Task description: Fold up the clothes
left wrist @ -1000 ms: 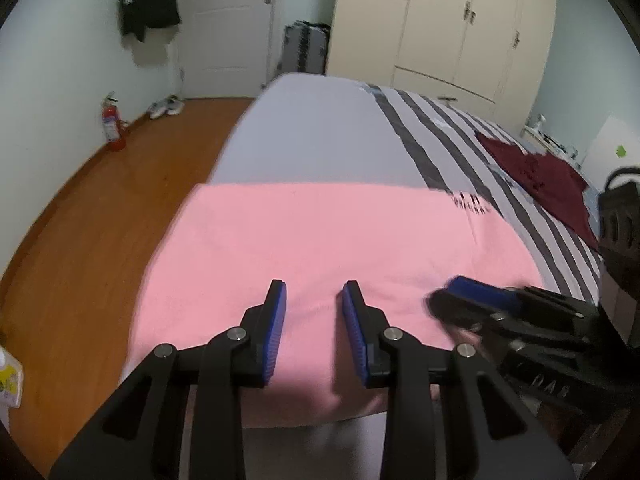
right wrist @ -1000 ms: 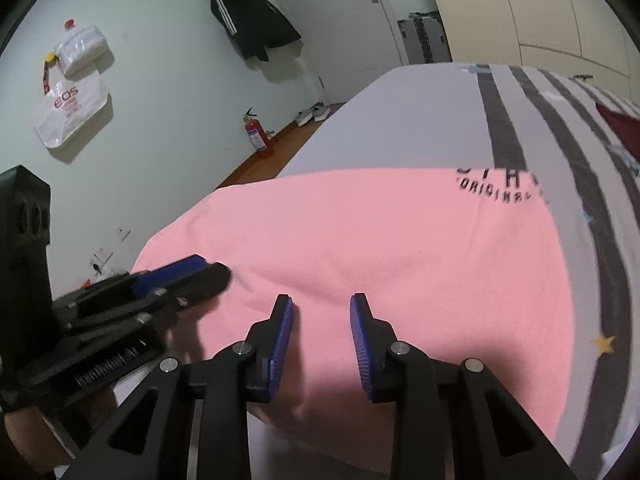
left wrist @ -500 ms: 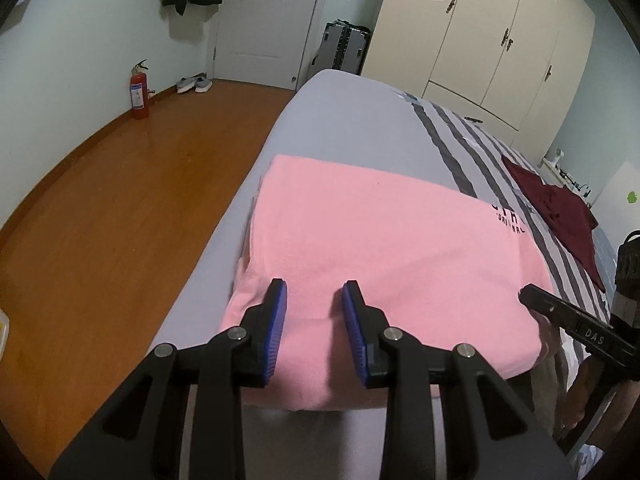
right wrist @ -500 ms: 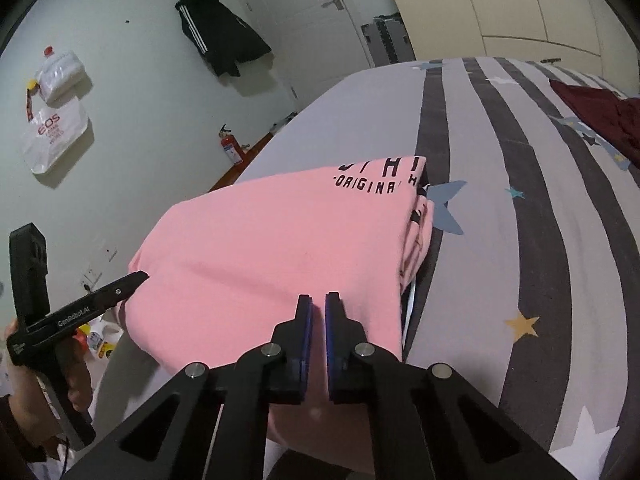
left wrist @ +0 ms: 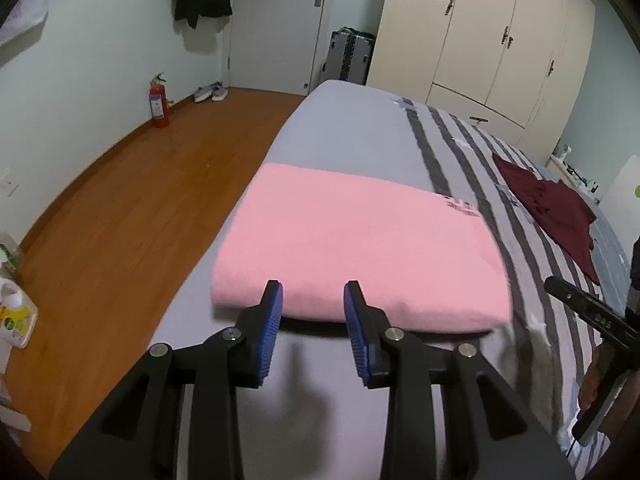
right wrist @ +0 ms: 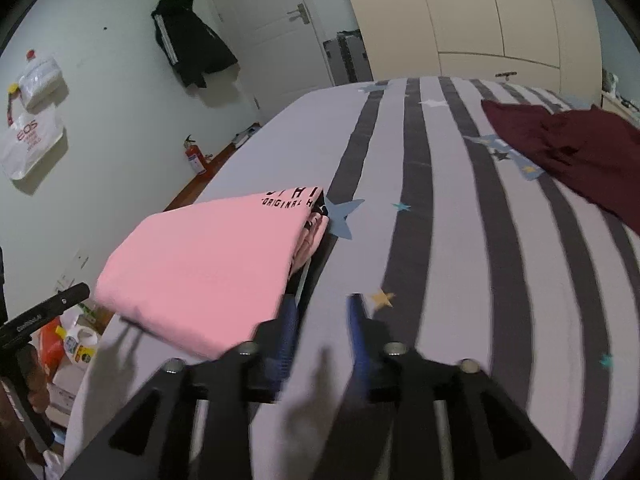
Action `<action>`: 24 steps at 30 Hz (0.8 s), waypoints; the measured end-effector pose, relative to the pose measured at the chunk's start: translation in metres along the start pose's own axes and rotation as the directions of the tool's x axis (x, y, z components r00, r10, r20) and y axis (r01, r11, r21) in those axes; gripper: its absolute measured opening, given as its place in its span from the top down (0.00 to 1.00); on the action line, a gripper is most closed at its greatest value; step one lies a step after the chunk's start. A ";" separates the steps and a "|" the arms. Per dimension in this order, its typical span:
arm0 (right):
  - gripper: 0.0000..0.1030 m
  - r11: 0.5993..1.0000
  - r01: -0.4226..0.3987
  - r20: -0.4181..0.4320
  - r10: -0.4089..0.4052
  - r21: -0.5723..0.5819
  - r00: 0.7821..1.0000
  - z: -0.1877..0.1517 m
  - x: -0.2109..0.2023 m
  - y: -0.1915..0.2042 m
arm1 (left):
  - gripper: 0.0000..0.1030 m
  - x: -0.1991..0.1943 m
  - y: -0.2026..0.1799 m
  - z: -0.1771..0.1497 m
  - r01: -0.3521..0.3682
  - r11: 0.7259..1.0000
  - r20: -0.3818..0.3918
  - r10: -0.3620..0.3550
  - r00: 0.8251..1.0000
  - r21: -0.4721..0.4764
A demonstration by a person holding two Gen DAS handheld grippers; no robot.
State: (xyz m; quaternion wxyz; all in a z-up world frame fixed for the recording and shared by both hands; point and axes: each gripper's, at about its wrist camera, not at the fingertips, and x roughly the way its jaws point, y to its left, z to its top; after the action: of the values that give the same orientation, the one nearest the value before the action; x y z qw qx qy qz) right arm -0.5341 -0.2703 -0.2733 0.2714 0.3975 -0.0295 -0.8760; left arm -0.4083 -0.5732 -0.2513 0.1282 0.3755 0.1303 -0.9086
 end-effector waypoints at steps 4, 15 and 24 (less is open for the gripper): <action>0.49 0.999 -0.023 0.018 0.024 -0.028 1.000 -0.008 -0.046 0.000 | 0.40 -0.043 -0.039 -0.017 -0.010 1.000 0.029 0.011 1.000 -0.025; 0.18 0.991 -0.091 0.039 0.095 -0.095 0.995 -0.047 -0.189 -0.007 | 0.24 -0.170 -0.148 -0.075 -0.044 0.996 0.134 0.054 0.990 -0.072; 0.06 0.983 0.026 0.111 -0.005 -0.184 0.994 -0.098 -0.276 -0.018 | 0.04 -0.252 -0.199 -0.148 -0.103 0.986 0.231 0.131 0.964 -0.128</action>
State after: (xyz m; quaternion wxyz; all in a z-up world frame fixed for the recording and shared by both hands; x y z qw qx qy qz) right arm -0.3235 -0.1013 -0.1571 0.2983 0.3219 0.0402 -0.8976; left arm -0.2055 -0.3044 -0.1444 0.2179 0.2627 0.1435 -0.9289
